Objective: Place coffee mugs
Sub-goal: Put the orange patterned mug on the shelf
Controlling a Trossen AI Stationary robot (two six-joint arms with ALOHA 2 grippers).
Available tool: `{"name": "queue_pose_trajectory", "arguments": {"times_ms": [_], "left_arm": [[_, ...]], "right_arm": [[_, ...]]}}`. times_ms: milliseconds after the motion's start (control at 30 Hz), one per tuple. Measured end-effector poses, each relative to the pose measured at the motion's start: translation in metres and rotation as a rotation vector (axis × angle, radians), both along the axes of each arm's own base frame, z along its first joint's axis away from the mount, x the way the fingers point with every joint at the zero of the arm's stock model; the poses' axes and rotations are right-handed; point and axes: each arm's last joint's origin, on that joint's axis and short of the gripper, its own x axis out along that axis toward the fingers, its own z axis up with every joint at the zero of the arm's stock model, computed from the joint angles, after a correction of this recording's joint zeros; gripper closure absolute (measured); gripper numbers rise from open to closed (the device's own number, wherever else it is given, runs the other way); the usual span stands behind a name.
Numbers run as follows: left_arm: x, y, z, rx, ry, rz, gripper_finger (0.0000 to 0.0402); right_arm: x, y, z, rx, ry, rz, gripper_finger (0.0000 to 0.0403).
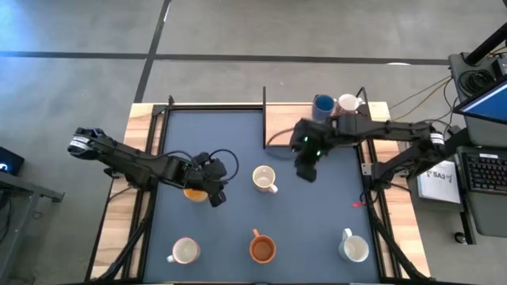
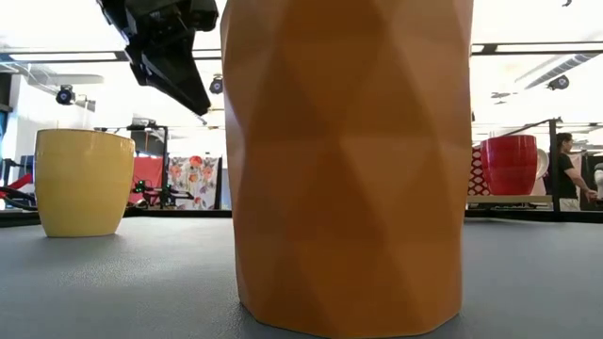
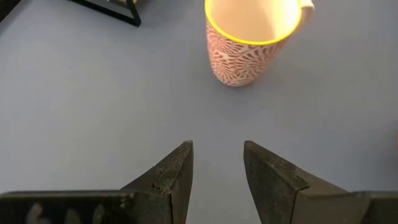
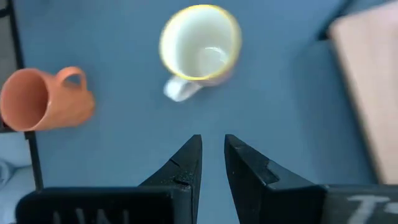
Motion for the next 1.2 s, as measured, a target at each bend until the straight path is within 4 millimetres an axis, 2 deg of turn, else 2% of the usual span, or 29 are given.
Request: {"name": "queue_pose_trajectory", "arguments": {"times_ms": [200, 400, 633, 867, 1200], "left_arm": [[-0.002, -0.009, 0.000, -0.002, 0.000, -0.031, 0.0277], [-0.005, -0.012, -0.001, 0.004, 0.021, -0.049, 0.0277], [-0.010, -0.015, -0.003, 0.004, 0.058, -0.046, 0.0277], [-0.012, -0.018, -0.004, 0.003, 0.067, -0.051, 0.0277], [-0.015, -0.022, -0.005, 0.010, 0.087, -0.070, 0.0277]], "right_arm": [[0.027, 0.029, -0.024, -0.003, -0.083, 0.105, 0.0335], [0.052, 0.041, -0.048, -0.015, -0.105, 0.156, 0.0316], [0.071, 0.043, -0.071, -0.094, -0.099, 0.196, 0.0301], [0.089, 0.044, -0.087, -0.125, -0.144, 0.239, 0.0303], [0.103, 0.044, -0.106, -0.135, -0.152, 0.252, 0.0301]]}}
